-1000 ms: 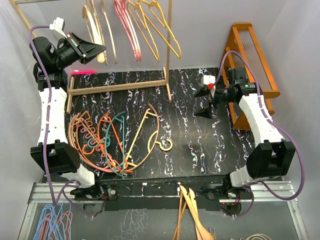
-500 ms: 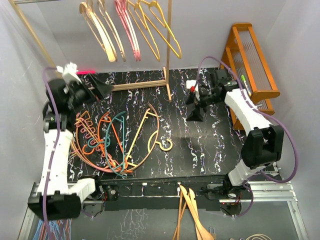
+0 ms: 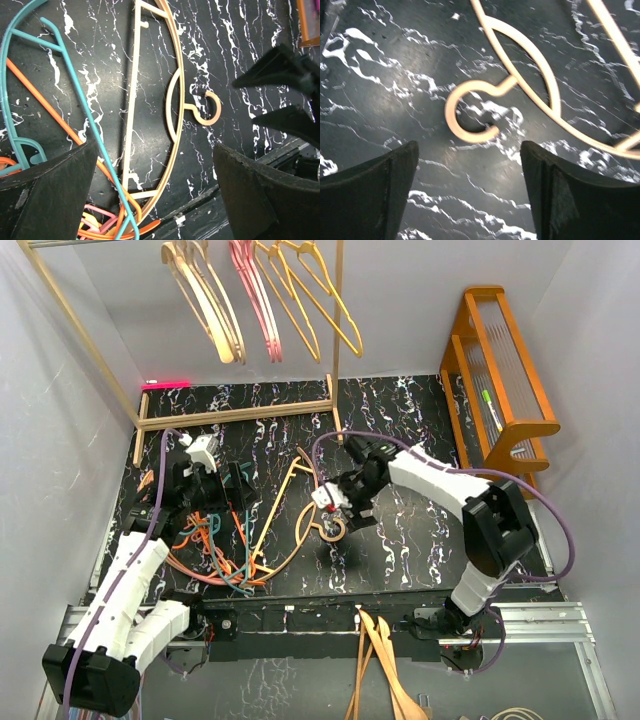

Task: Organize the hangers
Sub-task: Place the hanger at the clothesline, then pick up the hanger at the center of the board.

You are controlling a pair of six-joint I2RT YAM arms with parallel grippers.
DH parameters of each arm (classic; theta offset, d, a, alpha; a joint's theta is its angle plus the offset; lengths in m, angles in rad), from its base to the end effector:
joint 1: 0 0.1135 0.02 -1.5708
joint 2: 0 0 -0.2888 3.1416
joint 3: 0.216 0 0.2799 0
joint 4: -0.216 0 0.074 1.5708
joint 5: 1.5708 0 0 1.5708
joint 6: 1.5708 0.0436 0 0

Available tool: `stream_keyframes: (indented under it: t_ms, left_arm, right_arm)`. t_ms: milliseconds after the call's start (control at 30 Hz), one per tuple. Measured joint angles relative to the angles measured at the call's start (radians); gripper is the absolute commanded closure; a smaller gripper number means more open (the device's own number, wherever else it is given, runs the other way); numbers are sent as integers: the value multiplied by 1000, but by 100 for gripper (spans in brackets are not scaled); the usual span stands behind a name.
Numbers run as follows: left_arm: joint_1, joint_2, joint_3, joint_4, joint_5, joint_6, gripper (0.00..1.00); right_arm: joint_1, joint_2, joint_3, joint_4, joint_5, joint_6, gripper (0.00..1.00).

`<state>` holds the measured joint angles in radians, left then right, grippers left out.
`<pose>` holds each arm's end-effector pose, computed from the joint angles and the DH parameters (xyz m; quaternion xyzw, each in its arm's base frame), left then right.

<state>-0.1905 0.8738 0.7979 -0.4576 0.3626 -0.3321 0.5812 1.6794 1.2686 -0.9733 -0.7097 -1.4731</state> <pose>0.2038 -0.0551 0.3157 0.0287 0.8584 -0.2772 0.4306 0.2734 0.2136 0.2412 -0.8158 0.4552 0.2744 0.2281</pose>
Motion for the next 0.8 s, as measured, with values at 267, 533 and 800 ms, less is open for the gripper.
stream_keyframes:
  t_ms: [267, 533, 800]
  left_arm:
    - [-3, 33, 20, 1, -40, 31, 3]
    - [-3, 45, 21, 0, -45, 53, 3]
    - [-3, 61, 21, 0, -66, 64, 3]
  right_arm:
    - [110, 143, -43, 69, 81, 94, 32]
    - [111, 143, -110, 146, 132, 171, 35]
    - [120, 119, -158, 250, 141, 213, 70]
